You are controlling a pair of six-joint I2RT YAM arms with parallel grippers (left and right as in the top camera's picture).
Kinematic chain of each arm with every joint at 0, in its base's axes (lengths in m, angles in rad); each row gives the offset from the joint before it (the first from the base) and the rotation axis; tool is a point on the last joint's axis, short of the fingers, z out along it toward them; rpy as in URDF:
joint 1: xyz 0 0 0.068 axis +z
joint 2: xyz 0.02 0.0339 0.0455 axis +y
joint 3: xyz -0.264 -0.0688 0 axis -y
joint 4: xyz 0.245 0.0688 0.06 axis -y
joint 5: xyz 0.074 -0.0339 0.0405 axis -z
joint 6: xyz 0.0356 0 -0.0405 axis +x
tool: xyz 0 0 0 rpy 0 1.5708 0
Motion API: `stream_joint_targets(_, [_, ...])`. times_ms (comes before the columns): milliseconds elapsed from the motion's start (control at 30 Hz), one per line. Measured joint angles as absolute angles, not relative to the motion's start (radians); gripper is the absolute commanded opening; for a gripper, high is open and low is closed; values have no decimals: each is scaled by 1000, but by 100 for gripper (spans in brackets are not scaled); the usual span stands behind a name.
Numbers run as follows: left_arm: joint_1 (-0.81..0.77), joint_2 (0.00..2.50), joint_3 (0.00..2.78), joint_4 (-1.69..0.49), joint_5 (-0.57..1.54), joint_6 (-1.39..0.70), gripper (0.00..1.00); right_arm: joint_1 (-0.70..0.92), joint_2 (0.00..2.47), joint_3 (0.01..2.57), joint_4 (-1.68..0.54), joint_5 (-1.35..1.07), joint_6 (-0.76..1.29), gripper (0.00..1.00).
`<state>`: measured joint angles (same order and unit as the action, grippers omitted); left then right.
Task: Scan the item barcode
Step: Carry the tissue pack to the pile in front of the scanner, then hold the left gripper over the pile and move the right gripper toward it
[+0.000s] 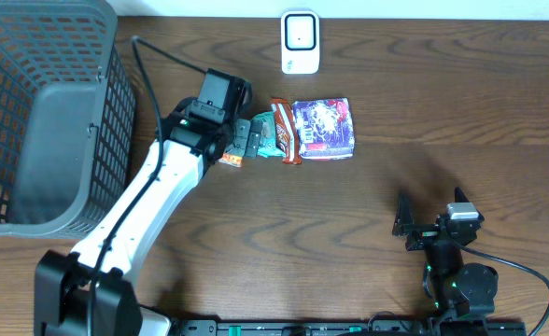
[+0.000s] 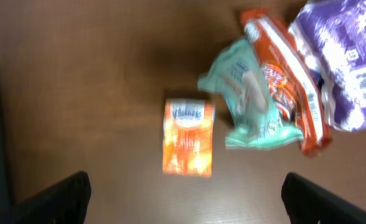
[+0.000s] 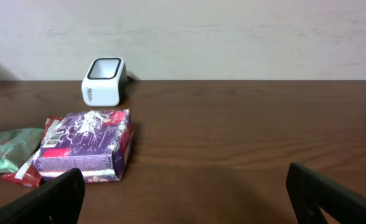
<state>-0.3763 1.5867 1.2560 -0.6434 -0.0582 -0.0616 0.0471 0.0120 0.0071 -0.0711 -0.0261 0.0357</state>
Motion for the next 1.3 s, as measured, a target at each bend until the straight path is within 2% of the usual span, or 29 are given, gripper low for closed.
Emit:
stream_joint_targets(367, [-376, 1580, 1256, -857, -58, -202, 98, 47, 12, 7, -71, -26, 36, 99])
stream_joint_targets(800, [-376, 1580, 1256, -862, -58, -213, 98, 47, 12, 7, -65, -22, 36, 99])
stream_joint_targets(900, [-376, 1580, 1256, -863, -58, -213, 98, 47, 13, 6, 9, -35, 53, 99])
stream_joint_targets(1000, [-376, 1580, 1256, -863, -58, -213, 98, 47, 12, 7, 145, -148, 160, 99])
stream_joint_targets(1167, [-376, 1580, 1256, -863, -58, -213, 98, 47, 14, 6, 252, -392, 384, 99])
stream_joint_targets(1300, [-376, 1580, 1256, -863, -58, -213, 98, 47, 15, 6, 493, -498, 574, 99])
